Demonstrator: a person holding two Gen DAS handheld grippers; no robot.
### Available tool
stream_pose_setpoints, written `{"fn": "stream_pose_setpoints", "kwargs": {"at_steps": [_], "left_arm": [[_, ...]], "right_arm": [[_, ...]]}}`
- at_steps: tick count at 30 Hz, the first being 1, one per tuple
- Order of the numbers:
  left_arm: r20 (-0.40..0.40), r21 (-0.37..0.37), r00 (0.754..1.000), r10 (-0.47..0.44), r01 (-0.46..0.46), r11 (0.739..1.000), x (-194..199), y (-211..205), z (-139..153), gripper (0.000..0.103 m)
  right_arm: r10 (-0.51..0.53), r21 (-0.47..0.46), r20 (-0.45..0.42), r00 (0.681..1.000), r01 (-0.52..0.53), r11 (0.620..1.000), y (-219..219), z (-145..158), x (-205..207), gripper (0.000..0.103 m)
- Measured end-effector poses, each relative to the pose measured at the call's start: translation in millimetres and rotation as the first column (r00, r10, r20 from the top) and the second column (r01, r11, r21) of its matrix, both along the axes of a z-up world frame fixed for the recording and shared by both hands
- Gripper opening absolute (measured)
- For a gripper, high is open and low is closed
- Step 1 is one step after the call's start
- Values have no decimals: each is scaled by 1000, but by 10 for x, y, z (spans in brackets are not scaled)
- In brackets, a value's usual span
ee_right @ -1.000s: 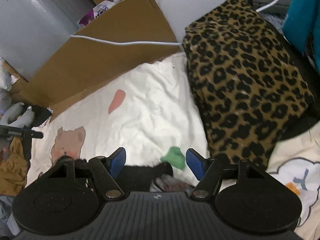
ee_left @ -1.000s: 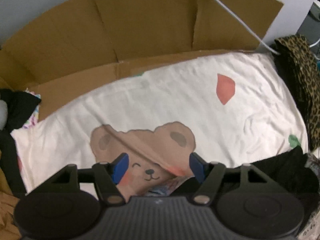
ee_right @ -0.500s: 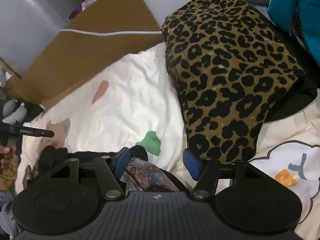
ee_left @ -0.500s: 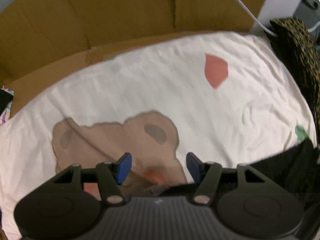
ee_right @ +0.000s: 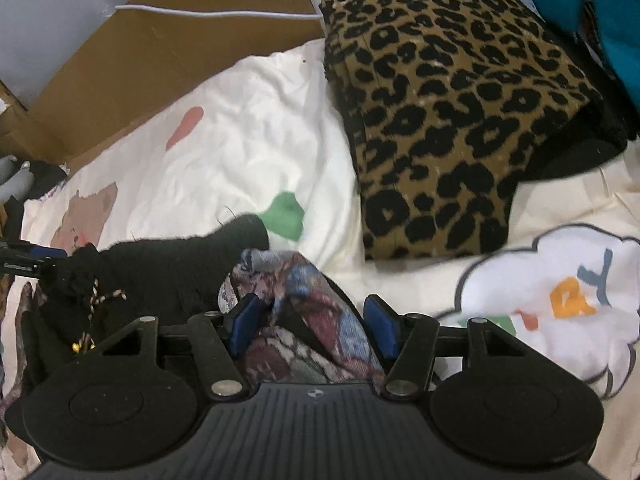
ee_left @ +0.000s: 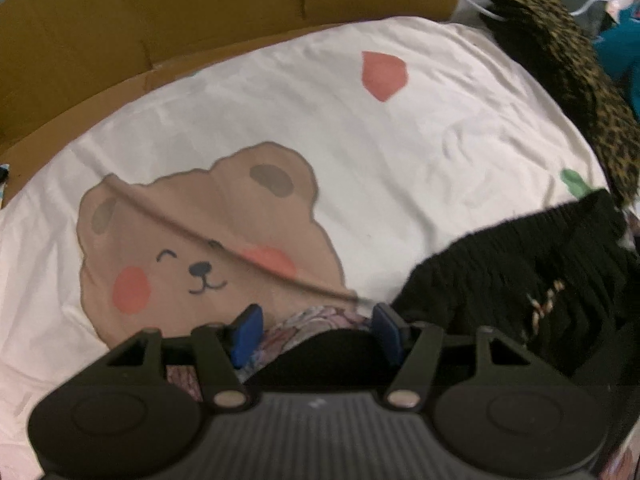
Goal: Fold clothes
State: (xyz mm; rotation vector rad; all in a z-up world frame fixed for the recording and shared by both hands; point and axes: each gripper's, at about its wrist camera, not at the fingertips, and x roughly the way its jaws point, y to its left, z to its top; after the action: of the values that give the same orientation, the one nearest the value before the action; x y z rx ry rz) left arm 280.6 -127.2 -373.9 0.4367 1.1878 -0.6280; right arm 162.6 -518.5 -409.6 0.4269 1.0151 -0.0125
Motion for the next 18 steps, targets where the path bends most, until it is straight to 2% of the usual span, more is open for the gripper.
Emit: {"fn": "stream_pose_setpoints", "kwargs": {"at_steps": [3, 6, 11, 18], "left_arm": [[5, -14, 998, -56, 56, 998, -134, 40, 25, 65], [13, -3, 988, -151, 151, 989, -303, 58, 20, 69], [9, 66, 962, -272, 271, 960, -516, 39, -115, 75], [27, 85, 945, -326, 323, 943, -563, 21, -143, 75]], "right_arm": [[-8, 3, -16, 1000, 8, 1000, 3, -47, -72, 64], [-2, -6, -27, 1000, 2, 1000, 26, -80, -134, 65], [7, -32, -25, 1000, -8, 999, 47, -72, -228, 64], [13, -66, -42, 999, -15, 998, 93, -3, -228, 64]]}}
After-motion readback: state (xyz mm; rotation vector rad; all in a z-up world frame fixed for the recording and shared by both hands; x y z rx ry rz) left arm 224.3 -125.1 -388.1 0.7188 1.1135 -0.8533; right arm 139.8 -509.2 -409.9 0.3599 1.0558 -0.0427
